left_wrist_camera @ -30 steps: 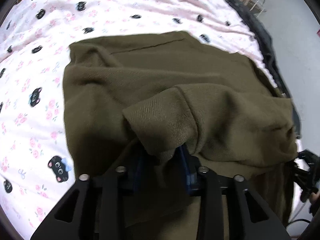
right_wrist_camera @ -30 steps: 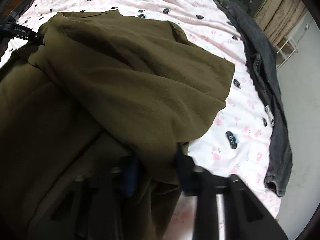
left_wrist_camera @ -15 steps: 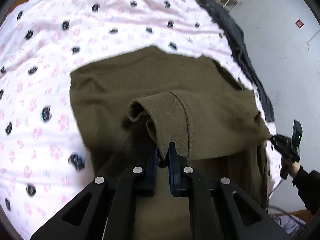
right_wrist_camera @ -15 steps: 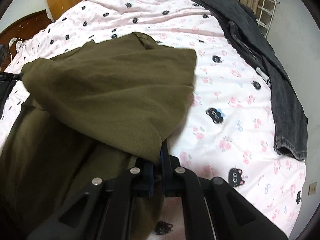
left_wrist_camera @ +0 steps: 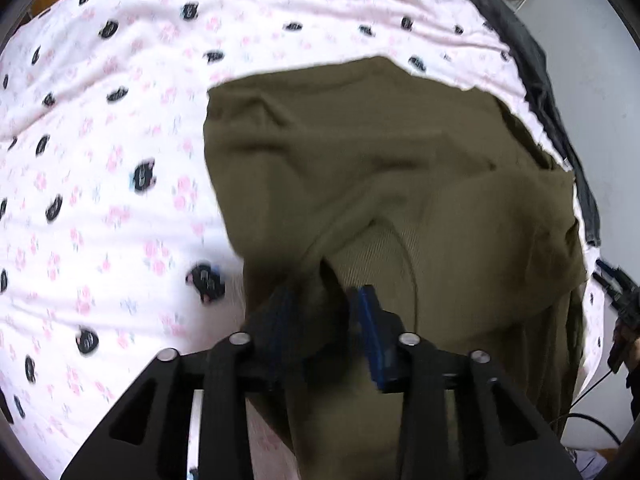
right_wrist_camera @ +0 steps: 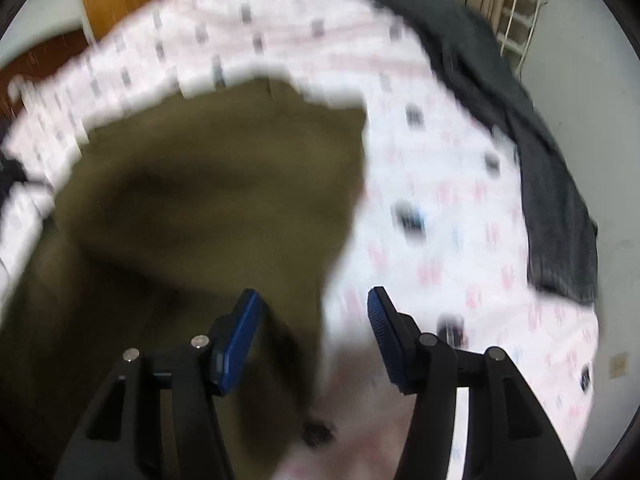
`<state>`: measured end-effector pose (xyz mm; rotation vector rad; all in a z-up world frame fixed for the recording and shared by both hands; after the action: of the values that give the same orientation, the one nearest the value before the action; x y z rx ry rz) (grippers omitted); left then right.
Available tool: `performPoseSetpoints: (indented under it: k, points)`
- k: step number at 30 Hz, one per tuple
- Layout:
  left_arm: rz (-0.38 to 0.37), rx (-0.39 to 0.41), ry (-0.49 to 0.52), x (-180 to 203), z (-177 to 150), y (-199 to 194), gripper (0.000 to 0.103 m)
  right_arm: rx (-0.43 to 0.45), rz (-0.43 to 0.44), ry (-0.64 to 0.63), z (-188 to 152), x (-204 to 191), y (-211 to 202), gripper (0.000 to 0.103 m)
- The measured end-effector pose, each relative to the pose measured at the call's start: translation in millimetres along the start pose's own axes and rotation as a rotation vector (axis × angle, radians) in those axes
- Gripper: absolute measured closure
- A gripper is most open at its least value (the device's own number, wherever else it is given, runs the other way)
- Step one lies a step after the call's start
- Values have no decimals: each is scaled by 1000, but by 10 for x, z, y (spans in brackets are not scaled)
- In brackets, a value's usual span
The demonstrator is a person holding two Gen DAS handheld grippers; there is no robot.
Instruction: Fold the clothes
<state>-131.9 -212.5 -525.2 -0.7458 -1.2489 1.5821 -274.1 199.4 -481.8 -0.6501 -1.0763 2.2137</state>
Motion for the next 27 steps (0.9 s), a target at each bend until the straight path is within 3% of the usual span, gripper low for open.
performPoseSetpoints:
  k: [4, 6, 7, 9, 10, 12, 14, 17, 18, 21, 27]
  points:
    - [-39, -44, -46, 74, 58, 266, 70, 80, 54, -121, 661, -240, 268, 46]
    - [-48, -60, -53, 136, 33, 383, 70, 32, 63, -150, 781, -263, 569, 52]
    - [-40, -64, -46, 140, 10, 439, 70, -33, 40, -155, 765, -196, 810, 57]
    - [-21, -71, -33, 121, -16, 557, 70, -122, -6, -91, 689, 71, 1174, 73]
    - [-19, -74, -45, 95, 1, 615, 69, -163, -29, -55, 650, 207, 1343, 73]
    - [-34, -64, -86, 55, 50, 638, 69, -143, -45, 19, 665, 371, 1418, 73]
    - [-29, -33, -88, 31, 77, 545, 69, -99, -57, 34, 696, 357, 1336, 68]
    - [-47, -4, -80, -27, -12, 291, 69, -1, -56, -2, 683, 153, 929, 40]
    - [-63, -5, -86, -62, -86, 198, 69, 42, -51, -18, 671, 67, 732, 37]
    - [-90, -27, -102, -202, -404, -64, 69, 106, -15, -9, 518, -171, 233, 37]
    - [-122, -92, -162, -334, -1501, -678, 69, 127, 38, 68, -141, -588, -793, 36]
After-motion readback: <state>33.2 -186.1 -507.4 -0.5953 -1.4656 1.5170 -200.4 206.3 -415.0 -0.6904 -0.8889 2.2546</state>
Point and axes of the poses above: each gripper's, at about its wrist camera, not at the fingertips, and y roughly the way its jaws point, x to its right, z to its top, the point moved 10 cm from there along y, roughly the way its jaws point, and after that the axes turned 8 degrees about z, right-handed, at the moved point
